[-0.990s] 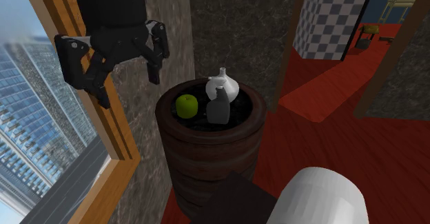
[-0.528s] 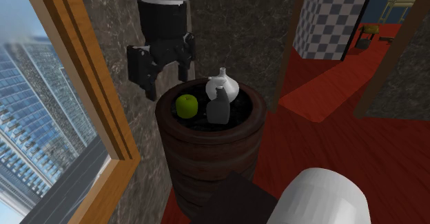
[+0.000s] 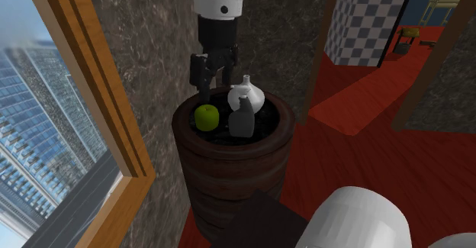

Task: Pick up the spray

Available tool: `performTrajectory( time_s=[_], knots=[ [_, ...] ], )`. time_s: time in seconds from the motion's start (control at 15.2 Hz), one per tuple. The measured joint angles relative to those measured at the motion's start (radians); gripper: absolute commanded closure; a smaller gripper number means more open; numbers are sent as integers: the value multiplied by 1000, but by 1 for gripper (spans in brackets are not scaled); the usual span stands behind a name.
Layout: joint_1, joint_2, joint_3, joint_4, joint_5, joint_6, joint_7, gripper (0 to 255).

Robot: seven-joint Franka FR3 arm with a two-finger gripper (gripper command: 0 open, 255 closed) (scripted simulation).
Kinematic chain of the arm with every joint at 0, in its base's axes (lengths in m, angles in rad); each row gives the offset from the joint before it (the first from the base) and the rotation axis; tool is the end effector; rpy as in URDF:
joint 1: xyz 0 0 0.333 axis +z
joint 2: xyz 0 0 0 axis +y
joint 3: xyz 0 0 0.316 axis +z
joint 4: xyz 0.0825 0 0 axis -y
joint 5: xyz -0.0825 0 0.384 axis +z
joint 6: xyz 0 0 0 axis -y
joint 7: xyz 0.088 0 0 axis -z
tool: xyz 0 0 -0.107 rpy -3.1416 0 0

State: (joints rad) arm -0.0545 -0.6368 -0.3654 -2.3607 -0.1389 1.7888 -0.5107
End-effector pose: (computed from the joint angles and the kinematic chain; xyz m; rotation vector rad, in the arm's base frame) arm 0.3298 -0.1822 0.5395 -3.0712 -0.2802 -0.0998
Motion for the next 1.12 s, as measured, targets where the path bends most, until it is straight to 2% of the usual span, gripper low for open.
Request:
performTrajectory(
  time_s=[0.33,0.59,0.79,1.12],
  knots=[
    [8,128,-117,56,-12,70,-145,0],
    [27,275,-225,143,17,122,-285,0],
    [38,381,-298,202,60,154,-394,0],
    [40,620,-399,354,209,175,-604,0]
  ],
)
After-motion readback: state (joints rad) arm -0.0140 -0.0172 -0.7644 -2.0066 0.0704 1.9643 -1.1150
